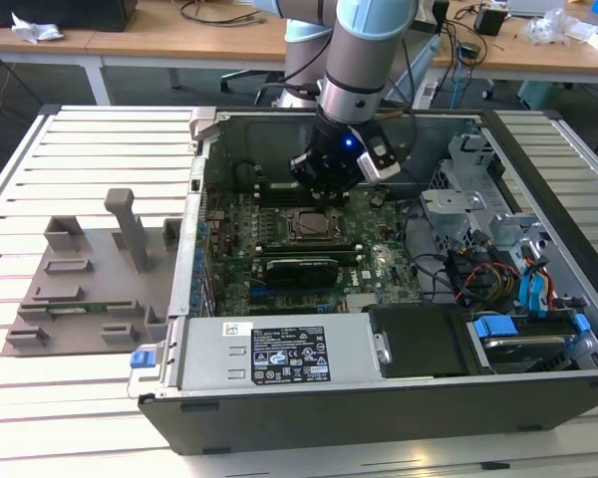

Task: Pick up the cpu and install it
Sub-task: 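Install the first cpu locking lever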

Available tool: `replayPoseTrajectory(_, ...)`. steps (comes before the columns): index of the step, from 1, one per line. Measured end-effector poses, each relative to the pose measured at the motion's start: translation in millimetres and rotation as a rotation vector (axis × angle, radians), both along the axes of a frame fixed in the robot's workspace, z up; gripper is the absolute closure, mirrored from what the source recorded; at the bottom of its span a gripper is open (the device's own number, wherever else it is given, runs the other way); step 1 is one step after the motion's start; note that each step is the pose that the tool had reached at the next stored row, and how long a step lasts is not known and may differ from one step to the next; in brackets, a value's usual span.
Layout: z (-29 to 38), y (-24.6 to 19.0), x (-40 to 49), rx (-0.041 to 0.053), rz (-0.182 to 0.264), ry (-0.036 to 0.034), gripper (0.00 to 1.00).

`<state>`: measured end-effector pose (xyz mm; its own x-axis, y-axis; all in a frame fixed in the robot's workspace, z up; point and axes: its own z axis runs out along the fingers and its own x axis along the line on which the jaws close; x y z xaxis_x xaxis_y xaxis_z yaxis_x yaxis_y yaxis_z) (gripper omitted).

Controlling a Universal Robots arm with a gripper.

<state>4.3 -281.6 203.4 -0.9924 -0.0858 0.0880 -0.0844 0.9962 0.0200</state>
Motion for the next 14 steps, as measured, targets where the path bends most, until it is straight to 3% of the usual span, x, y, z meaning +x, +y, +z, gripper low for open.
replayPoseTrajectory(8, -1.6, -0.7, 0.0, 0.0007, 0.000, 0.0011, 0.89)
replayPoseTrajectory(12, -2.3, 0.3, 0.1, 0.0210, 0.000, 0.0004, 0.89)
replayPoseTrajectory(14, -2.0, 0.1, 0.0, 0.0244, 0.000, 0.0007, 0.89)
